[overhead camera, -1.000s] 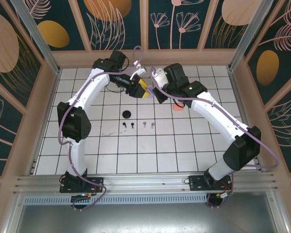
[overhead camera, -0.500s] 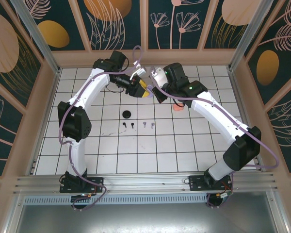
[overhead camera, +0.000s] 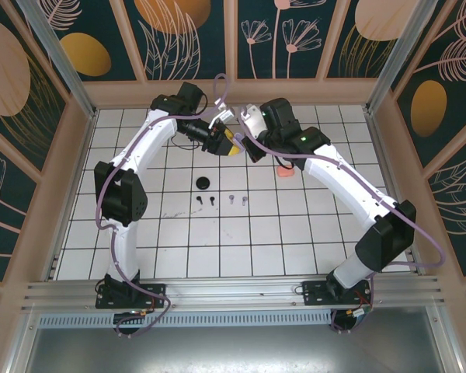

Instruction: Insert wireless bluetooth earbuds into charging case

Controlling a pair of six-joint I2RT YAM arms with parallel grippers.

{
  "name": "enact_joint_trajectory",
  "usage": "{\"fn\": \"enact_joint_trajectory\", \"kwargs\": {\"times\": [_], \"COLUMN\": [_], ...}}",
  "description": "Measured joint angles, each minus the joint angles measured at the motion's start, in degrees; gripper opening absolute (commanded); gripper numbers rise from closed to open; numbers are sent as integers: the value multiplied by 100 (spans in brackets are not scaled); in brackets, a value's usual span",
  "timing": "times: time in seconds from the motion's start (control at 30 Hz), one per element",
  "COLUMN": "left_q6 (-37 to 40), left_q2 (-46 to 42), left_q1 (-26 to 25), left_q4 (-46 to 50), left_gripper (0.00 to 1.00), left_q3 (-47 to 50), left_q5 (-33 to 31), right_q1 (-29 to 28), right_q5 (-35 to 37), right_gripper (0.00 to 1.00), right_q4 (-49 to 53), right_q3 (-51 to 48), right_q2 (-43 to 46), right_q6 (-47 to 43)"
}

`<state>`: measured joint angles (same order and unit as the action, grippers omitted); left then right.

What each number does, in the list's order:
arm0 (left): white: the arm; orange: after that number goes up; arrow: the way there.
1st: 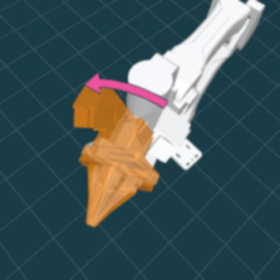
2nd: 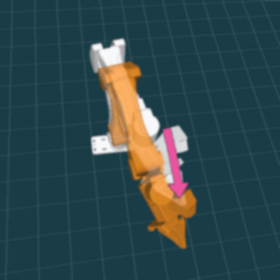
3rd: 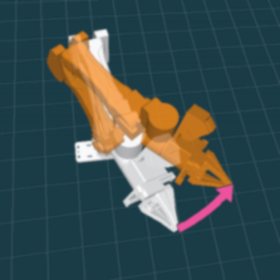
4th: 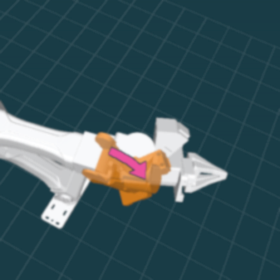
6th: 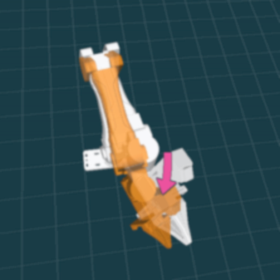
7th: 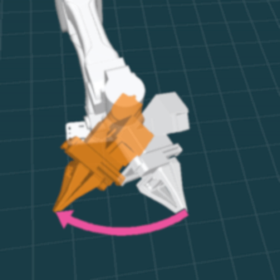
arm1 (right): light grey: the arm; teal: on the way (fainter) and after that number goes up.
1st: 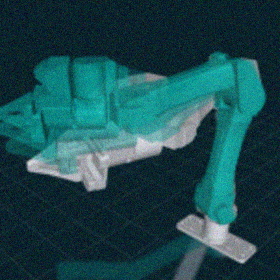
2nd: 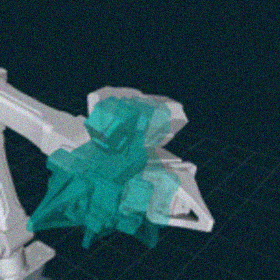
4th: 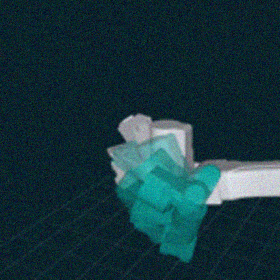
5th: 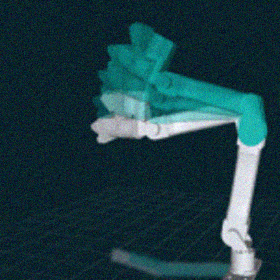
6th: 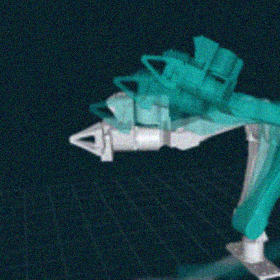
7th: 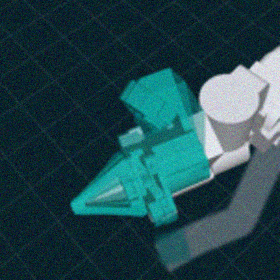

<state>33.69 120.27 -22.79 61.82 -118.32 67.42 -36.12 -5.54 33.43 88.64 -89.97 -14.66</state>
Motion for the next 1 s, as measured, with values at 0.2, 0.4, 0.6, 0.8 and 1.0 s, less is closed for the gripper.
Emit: {"fn": "enact_joint_trajectory", "kwargs": {"times": [0.2,0.4,0.6,0.8,1.0], "left_q6": [35,-107,-286,-450,-752], "left_q2": [0,0,0,-2,-136], "left_q1": [-2,33,42,87,186], "left_q4": [-7,-229,-507,-721,-1375], "left_gripper": [54,51,47,50,49], "left_q3": [-9,17,103,184,498], "left_q5": [33,118,175,273,437], "right_q1": [0,0,0,0,-26], "right_q5": [70,144,168,223,212], "right_gripper": [0,0,0,0,0], "right_q4": [-15,-70,-103,-127,-105], "right_q3": [4,4,4,4,0], "right_q2": [-9,-9,-9,-9,-9], "right_q6": [-2,0,0,-2,-2]}}
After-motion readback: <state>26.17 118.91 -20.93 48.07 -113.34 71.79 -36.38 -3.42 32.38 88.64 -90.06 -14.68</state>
